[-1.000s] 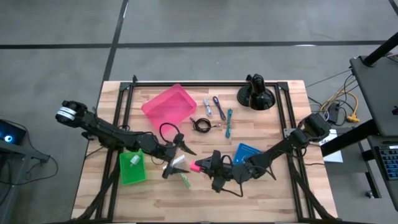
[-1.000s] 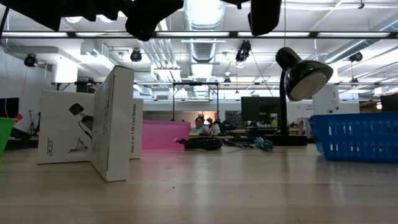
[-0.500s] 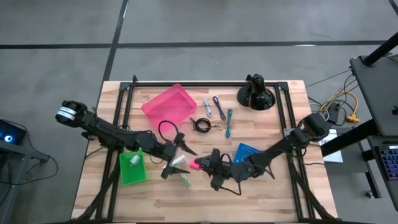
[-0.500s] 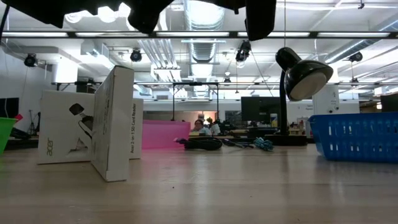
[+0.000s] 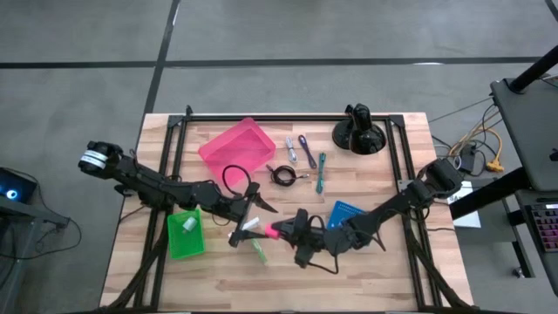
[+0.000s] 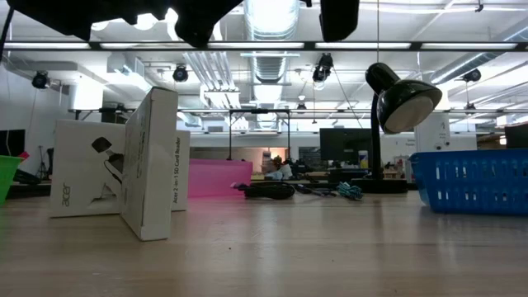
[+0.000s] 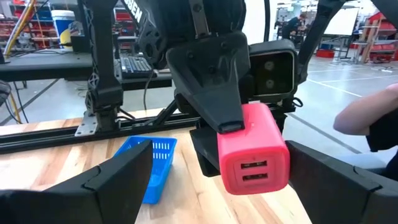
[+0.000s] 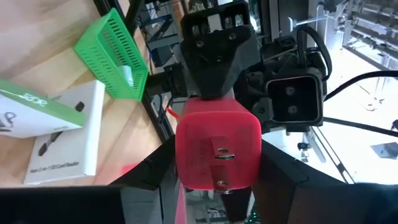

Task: Pick and place items into bin
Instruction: Put the pink charger adapter into the green bin

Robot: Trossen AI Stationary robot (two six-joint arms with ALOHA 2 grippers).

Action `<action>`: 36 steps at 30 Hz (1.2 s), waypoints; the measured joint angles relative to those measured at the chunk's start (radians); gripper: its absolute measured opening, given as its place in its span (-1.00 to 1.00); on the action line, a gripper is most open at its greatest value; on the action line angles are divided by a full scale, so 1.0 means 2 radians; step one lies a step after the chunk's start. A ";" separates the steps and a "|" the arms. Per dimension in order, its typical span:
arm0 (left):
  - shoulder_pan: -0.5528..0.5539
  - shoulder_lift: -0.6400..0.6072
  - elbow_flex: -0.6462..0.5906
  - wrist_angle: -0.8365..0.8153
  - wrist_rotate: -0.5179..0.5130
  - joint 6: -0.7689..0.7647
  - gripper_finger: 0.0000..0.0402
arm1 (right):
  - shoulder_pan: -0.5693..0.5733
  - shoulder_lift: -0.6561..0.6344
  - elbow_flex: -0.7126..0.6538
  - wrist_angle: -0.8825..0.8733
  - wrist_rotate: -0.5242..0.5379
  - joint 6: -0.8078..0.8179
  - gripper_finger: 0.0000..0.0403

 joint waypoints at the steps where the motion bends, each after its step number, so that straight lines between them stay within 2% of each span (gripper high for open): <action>1: 0.000 0.000 0.000 0.000 0.000 0.000 0.69 | 0.000 0.000 0.002 0.000 0.000 0.000 -0.31; 22: 0.008 0.000 0.000 0.000 0.000 0.005 0.66 | -0.026 0.000 0.004 0.000 -0.024 -0.012 -0.31; 28: 0.009 0.000 0.000 -0.001 0.002 0.005 0.47 | -0.028 0.000 0.004 0.000 -0.025 -0.015 -0.31; 36: 0.010 0.000 -0.001 -0.001 0.006 0.006 0.08 | -0.028 0.000 0.003 0.000 -0.025 -0.022 -0.31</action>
